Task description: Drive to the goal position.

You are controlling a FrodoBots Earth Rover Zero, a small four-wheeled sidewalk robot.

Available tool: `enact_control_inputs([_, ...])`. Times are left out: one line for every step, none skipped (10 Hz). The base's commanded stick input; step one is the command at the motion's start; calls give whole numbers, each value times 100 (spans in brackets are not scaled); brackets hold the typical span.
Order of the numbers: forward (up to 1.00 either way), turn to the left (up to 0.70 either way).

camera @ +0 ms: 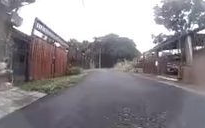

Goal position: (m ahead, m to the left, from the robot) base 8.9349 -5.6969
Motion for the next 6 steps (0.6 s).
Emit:
enact_control_inputs([50, 0])
enact_control_inputs([50, 0])
enact_control_inputs([50, 0])
enact_control_inputs([50, 0])
enact_control_inputs([50, 0])
enact_control_inputs([50, 0])
